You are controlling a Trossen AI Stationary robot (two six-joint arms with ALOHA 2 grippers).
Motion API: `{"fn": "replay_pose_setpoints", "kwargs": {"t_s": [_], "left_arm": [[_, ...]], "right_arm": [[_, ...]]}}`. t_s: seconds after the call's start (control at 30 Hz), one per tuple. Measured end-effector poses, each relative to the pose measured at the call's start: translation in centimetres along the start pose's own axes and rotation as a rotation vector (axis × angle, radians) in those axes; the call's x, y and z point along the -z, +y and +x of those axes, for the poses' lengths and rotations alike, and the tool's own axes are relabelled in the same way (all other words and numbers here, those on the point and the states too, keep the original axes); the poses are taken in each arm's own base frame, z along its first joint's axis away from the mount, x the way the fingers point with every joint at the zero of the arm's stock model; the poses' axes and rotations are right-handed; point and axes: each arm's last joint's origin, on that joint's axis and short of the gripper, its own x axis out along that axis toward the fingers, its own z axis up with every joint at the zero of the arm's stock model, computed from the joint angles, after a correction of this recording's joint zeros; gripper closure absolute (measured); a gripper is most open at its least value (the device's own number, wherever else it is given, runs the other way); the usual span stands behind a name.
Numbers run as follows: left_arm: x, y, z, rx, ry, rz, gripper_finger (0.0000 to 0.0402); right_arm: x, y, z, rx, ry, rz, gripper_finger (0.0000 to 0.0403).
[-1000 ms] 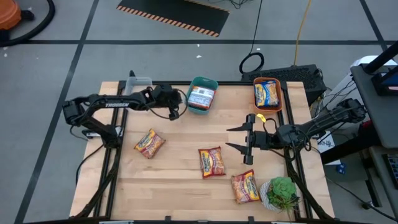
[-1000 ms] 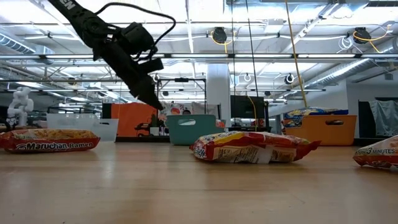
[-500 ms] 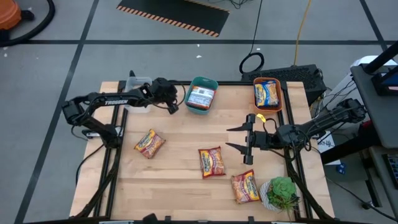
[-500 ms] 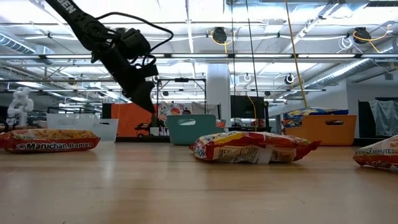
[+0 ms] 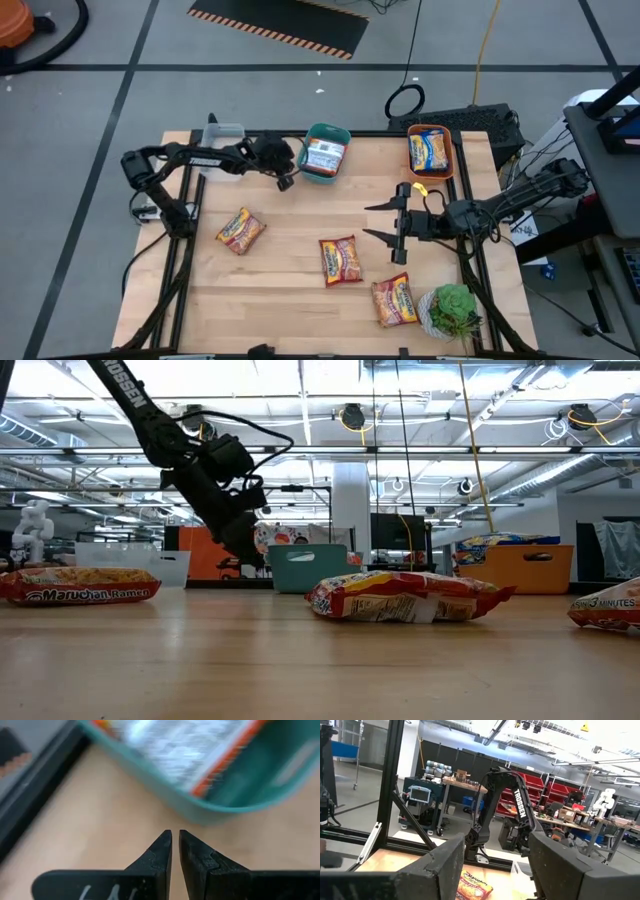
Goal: Sort Maruchan noodles
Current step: Adjust the blue bin, then put the middle red noodle pack into the transparent bin
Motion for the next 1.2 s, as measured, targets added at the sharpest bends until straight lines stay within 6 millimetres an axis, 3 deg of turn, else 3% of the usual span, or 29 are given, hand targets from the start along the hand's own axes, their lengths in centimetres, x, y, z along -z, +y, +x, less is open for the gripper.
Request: {"fn": "replay_pose_setpoints", "kwargs": {"t_s": [0.53,0.8,0.97,1.2], "left_arm": [[-1.7,-3.7,0.2,0.163,-0.142,0.074,0.036],[-1.0,-6.4,0.2,0.234,-0.063,0.114,0.036],[-0.6,-8.9,0.0,0.294,-0.01,0.132,0.036],[0.1,-14.5,-1.0,0.417,0.003,0.227,0.036]], "right_arm": [[0.0,0.0,0.0,0.0,0.002,-0.016,0.0188],[0.6,0.2,0.0,-0.015,0.058,0.101,0.0188],[0.8,1.0,0.1,-0.011,0.069,0.252,0.0188],[2.8,4.3,1.0,0.072,0.209,0.276,0.0188]]}}
